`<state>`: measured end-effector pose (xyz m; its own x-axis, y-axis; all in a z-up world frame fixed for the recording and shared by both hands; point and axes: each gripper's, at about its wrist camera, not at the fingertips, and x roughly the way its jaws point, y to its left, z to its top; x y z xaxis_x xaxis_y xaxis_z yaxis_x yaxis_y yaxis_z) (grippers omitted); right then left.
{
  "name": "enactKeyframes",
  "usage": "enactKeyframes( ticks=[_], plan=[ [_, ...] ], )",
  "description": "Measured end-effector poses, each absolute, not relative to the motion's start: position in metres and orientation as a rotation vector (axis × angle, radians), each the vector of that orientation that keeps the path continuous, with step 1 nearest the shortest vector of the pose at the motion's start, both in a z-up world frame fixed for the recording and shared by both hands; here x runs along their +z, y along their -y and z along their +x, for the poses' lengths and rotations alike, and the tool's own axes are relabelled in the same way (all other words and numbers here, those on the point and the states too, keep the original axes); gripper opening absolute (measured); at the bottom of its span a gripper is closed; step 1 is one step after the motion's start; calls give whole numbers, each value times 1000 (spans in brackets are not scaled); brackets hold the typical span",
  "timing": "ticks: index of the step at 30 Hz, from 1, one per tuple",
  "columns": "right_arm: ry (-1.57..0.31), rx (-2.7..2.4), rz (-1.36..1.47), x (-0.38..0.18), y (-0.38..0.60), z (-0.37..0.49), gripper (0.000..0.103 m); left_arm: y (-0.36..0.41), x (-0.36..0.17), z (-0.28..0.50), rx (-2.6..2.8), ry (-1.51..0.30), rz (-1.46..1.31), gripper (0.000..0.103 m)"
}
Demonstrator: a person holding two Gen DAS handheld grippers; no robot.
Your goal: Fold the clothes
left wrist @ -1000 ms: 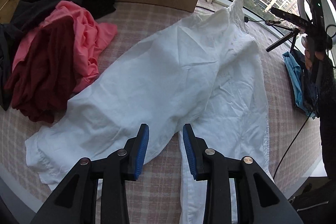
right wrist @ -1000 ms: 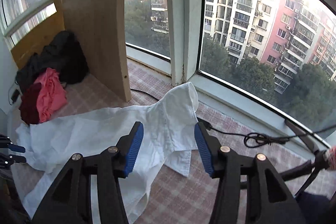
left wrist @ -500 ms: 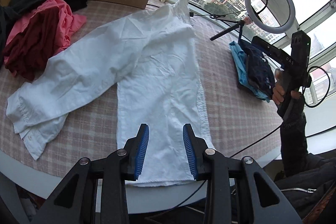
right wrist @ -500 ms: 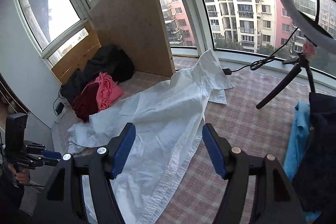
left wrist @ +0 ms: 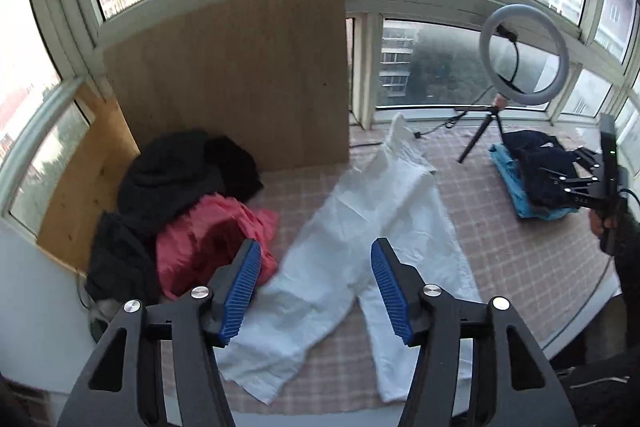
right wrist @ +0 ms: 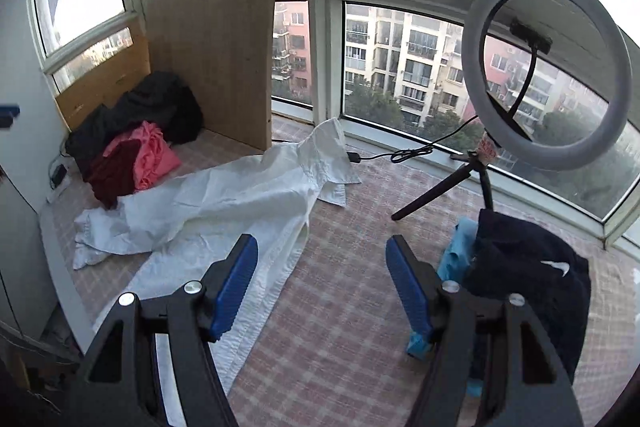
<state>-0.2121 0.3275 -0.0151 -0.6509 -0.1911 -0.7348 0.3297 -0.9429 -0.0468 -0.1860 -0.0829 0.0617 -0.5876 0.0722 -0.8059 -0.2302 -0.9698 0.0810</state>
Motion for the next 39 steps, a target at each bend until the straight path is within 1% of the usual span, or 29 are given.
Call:
enactKeyframes(
  ticks=[2, 4, 5, 8, 11, 13, 16, 19, 22, 23, 25, 26, 27, 28, 31, 38, 39],
  plan=[
    [-386, -2649, 1145, -23, -312, -230, 66, 72, 41, -232, 2608, -302, -1345, 55],
    [-373, -2638, 1209, -36, -302, -259, 66, 55, 5, -275, 2510, -267, -1404, 55],
    [-365, -2631, 1241, -43, -298, -273, 66, 45, -20, -291, 2461, -256, -1449, 55],
    [-276, -2574, 1338, -76, -292, -306, 66, 14, -104, -328, 2310, -302, -1581, 55],
    [-163, -2532, 1418, -116, -294, -323, 66, -5, -171, -358, 2219, -341, -1677, 55],
    [-137, -2510, 1463, -140, -296, -330, 66, -5, -203, -383, 2206, -355, -1730, 55],
    [-137, -2495, 1513, -169, -299, -336, 66, 1, -235, -414, 2201, -332, -1791, 55],
    [-78, -2453, 1560, -188, -304, -340, 66, 5, -254, -424, 2177, -324, -1825, 54],
    [-31, -2433, 1578, -200, -307, -339, 66, -1, -262, -420, 2150, -353, -1816, 53],
    [-20, -2437, 1580, -202, -308, -338, 66, -3, -264, -417, 2142, -368, -1816, 51],
    [-10, -2433, 1587, -208, -308, -336, 66, -7, -269, -412, 2125, -398, -1816, 43],
    [0, -2431, 1593, -210, -308, -336, 66, -9, -271, -409, 2117, -413, -1816, 26],
    [15, -2424, 1598, -213, -308, -336, 66, -10, -273, -406, 2110, -425, -1816, 5],
    [31, -2418, 1602, -214, -308, -336, 66, -10, -273, -404, 2115, -423, -1814, 1],
    [52, -2407, 1596, -216, -307, -336, 66, -7, -270, -399, 2140, -416, -1795, 1],
    [52, -2395, 1577, -216, -308, -341, 66, 15, -245, -403, 2342, -429, -1749, 0],
    [69, -2388, 1582, -218, -309, -344, 63, 17, -248, -404, 2333, -421, -1764, 1]
  ],
)
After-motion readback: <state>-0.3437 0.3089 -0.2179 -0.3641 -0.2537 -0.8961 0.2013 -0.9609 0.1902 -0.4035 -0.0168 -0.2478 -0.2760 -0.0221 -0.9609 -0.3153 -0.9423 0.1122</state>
